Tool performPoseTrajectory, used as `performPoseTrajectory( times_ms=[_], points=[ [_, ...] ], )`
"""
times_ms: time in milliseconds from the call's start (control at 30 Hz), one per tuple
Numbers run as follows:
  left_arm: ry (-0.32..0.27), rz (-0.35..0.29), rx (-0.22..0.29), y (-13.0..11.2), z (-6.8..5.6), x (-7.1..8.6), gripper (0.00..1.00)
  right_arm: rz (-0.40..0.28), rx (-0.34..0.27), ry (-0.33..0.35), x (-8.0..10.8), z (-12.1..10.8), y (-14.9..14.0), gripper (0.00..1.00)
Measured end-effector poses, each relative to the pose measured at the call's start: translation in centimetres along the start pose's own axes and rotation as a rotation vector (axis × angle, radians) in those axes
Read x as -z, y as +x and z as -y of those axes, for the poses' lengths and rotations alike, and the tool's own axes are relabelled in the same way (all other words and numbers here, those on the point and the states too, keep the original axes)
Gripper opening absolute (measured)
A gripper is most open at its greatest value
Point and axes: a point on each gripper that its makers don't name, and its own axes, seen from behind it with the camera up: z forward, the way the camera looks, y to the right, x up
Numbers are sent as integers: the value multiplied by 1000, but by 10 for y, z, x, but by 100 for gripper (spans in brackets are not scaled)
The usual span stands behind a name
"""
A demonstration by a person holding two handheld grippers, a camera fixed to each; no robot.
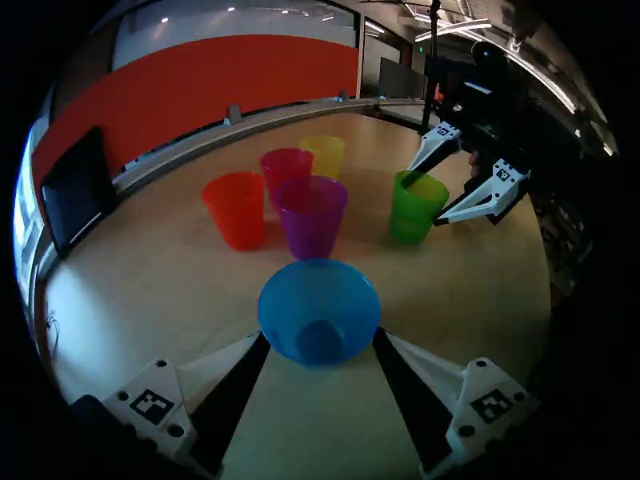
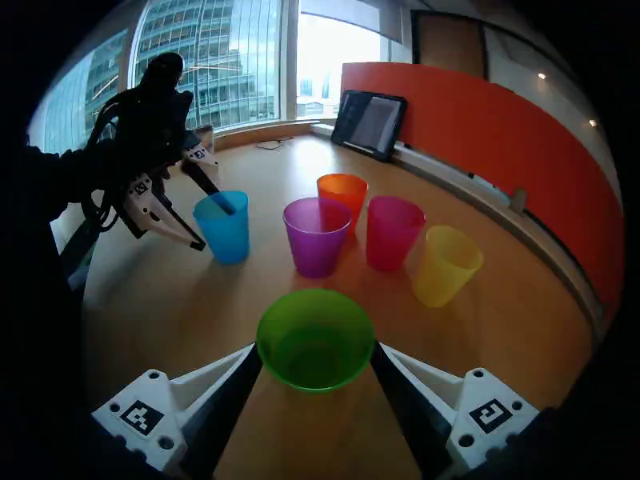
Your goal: Pour water
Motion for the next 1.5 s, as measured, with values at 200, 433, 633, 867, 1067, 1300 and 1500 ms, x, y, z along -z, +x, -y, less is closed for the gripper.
performPoseTrajectory(
  times_ms=[200, 433, 633, 867, 1067, 1300, 1500],
  points=[
    [1, 2, 32, -4, 2, 5, 97, 2, -7, -23, 7, -2, -7, 99],
    [27, -8, 46, -10, 6, 19, 97, -12, -45, -54, 22, -5, -14, 99],
    [52, -6, 40, -19, 6, 32, 97, -22, -59, -88, 37, -10, -20, 99],
    [94, -18, 51, -23, 12, 47, 97, -47, -67, -123, 53, -12, -21, 99],
    [140, -50, 67, -22, 19, 59, 97, -77, -85, -165, 65, -19, -20, 99],
    [225, -112, 88, -18, 34, 75, 97, -131, -112, -238, 81, -32, -13, 99],
    [317, -201, 101, -7, 51, 92, 97, -199, -142, -325, 97, -45, -2, 99]
  ],
)
